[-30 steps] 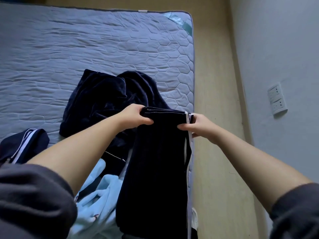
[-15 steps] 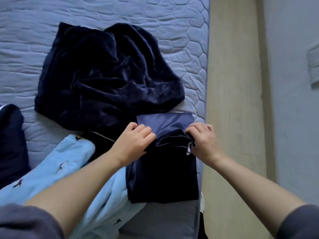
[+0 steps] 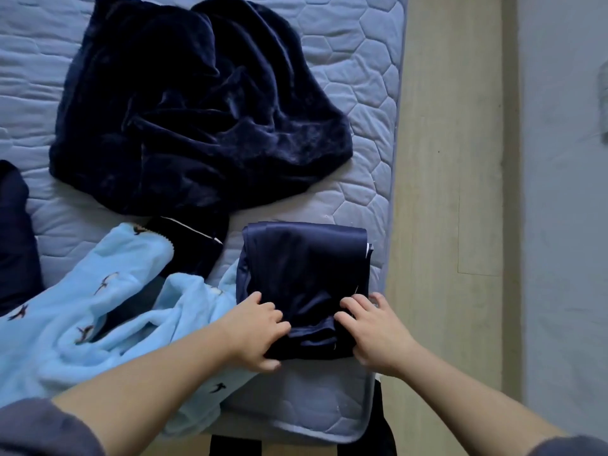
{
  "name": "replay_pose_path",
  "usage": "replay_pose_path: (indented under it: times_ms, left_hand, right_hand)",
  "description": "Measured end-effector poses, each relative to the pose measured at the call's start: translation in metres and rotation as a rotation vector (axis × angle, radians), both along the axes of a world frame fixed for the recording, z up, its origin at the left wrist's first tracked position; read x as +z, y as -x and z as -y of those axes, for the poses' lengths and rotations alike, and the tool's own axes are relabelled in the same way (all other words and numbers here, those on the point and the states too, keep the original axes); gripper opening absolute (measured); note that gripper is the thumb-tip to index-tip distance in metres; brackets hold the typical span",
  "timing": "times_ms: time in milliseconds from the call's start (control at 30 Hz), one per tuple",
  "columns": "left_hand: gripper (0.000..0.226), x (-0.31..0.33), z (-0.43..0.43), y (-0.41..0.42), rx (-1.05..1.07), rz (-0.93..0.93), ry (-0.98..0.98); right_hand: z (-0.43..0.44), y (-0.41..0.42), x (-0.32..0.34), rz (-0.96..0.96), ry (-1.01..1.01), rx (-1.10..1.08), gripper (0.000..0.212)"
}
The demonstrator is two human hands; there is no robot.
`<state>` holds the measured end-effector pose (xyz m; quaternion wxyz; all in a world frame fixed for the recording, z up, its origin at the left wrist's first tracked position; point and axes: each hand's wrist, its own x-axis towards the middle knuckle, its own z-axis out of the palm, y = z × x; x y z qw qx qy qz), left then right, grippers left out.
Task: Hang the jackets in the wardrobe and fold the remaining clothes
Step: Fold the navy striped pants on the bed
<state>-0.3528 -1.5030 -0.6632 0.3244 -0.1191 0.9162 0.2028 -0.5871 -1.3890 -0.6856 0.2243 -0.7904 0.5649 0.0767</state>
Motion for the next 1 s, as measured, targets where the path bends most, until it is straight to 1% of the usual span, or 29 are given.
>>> replay_pose_path:
  times_ms: [33,67,100,133,167,200,233,267,300,333,400,500,600,667,733,800,867,933,1000]
  left_hand:
    - [0.038,0.006,0.001,0.003,0.137,-0.007,-0.005]
    - [0.031,0.013,0.005,0.007,0.251,-0.091,0.030]
    - [0.022,0.017,0.009,0.012,0.335,-0.229,0.103]
    - [0.018,0.019,0.015,0.020,0.413,-0.327,0.174]
    - [0.020,0.021,0.024,0.030,0.504,-0.383,0.224]
    - [0.026,0.022,0.034,0.042,0.573,-0.377,0.232]
    - [0.038,0.021,0.046,0.056,0.616,-0.334,0.215]
    - [0.051,0.015,0.057,0.070,0.629,-0.257,0.178]
    - [0.063,0.007,0.067,0.083,0.615,-0.185,0.146]
    - [0.073,0.000,0.076,0.096,0.593,-0.125,0.107]
    - [0.084,-0.014,0.093,0.119,0.556,-0.004,0.021]
    - [0.084,-0.031,0.109,0.134,0.513,0.141,-0.079]
    - [0.071,-0.033,0.122,0.128,0.507,0.187,-0.157]
    - [0.059,-0.020,0.124,0.115,0.524,0.133,-0.208]
    - [0.048,0.007,0.121,0.097,0.602,0.023,-0.257]
    - [0.046,0.047,0.112,0.074,0.718,-0.071,-0.299]
    - [0.055,0.097,0.096,0.047,0.784,-0.133,-0.265]
    - [0.075,0.152,0.078,0.024,0.816,-0.216,-0.179]
    - [0.094,0.209,0.057,0.006,0.837,-0.361,-0.111]
  right_hand:
    - [0.001,0.002,0.004,0.101,-0.063,-0.143,0.033]
    - [0.003,0.003,0.007,0.205,-0.101,-0.363,0.027]
    - [0.009,0.003,0.008,0.301,-0.112,-0.622,0.025]
    - [0.016,0.003,0.007,0.399,-0.135,-0.887,0.033]
    - [0.025,0.004,0.005,0.499,-0.203,-1.118,0.051]
    - [0.032,0.004,0.003,0.591,-0.310,-1.287,0.070]
    - [0.038,0.003,-0.002,0.657,-0.409,-1.396,0.083]
    - [0.042,0.002,-0.008,0.683,-0.481,-1.458,0.089]
    - [0.044,-0.001,-0.013,0.668,-0.522,-1.493,0.090]
    - [0.044,-0.004,-0.020,0.641,-0.540,-1.520,0.087]
    - [0.043,-0.012,-0.031,0.627,-0.587,-1.556,0.071]
    - [0.040,-0.016,-0.038,0.697,-0.662,-1.510,0.051]
    - [0.037,-0.011,-0.028,0.775,-0.612,-1.410,0.033]
    - [0.034,-0.008,-0.013,0.809,-0.574,-1.320,0.028]
    - [0.036,-0.002,0.013,0.807,-0.496,-1.196,0.027]
    - [0.043,0.007,0.046,0.718,-0.401,-0.998,0.029]
    - [0.053,0.014,0.091,0.579,-0.330,-0.765,0.030]
    - [0.067,0.015,0.143,0.463,-0.244,-0.547,0.038]
    - [0.079,0.012,0.197,0.372,-0.148,-0.342,0.040]
